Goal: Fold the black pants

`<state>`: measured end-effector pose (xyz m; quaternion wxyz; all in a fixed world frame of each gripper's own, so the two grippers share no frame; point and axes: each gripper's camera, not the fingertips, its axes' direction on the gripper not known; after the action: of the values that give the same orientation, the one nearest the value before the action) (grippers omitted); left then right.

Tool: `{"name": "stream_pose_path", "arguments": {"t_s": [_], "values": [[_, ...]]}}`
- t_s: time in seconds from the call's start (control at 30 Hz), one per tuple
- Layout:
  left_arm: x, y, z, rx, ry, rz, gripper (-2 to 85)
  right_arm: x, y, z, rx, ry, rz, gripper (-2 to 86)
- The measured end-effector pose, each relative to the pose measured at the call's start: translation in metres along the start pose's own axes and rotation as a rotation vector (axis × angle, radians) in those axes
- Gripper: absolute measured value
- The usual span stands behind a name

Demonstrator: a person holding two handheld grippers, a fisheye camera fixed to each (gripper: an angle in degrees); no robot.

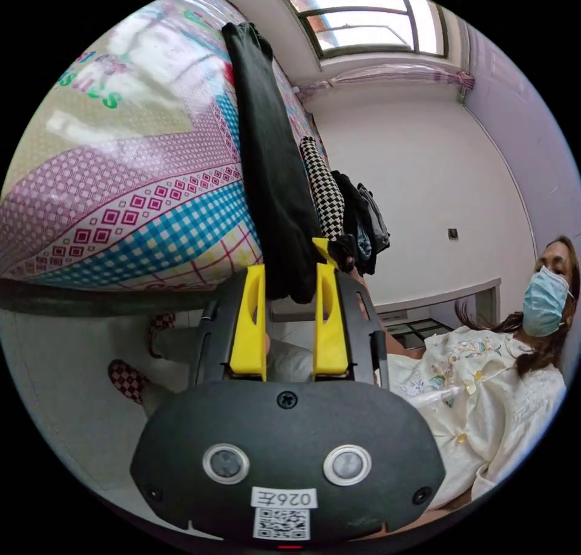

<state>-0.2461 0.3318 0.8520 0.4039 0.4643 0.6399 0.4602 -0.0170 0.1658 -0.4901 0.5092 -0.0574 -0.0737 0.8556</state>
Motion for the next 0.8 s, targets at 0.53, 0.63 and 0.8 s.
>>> {"name": "stream_pose_path", "arguments": {"t_s": [0.53,0.63,0.8], "values": [[0.000,-0.012,0.008,0.210,0.596,0.009,28.3,-0.093,-0.074,-0.094,0.007,-0.457,0.161,-1.0],[0.008,-0.026,-0.013,0.200,0.496,0.047,26.9,-0.106,-0.077,-0.107,0.012,-0.435,0.150,-1.0],[-0.002,-0.048,-0.024,0.124,0.422,0.022,5.6,-0.113,-0.075,-0.114,0.020,-0.398,0.132,-0.9]]}}
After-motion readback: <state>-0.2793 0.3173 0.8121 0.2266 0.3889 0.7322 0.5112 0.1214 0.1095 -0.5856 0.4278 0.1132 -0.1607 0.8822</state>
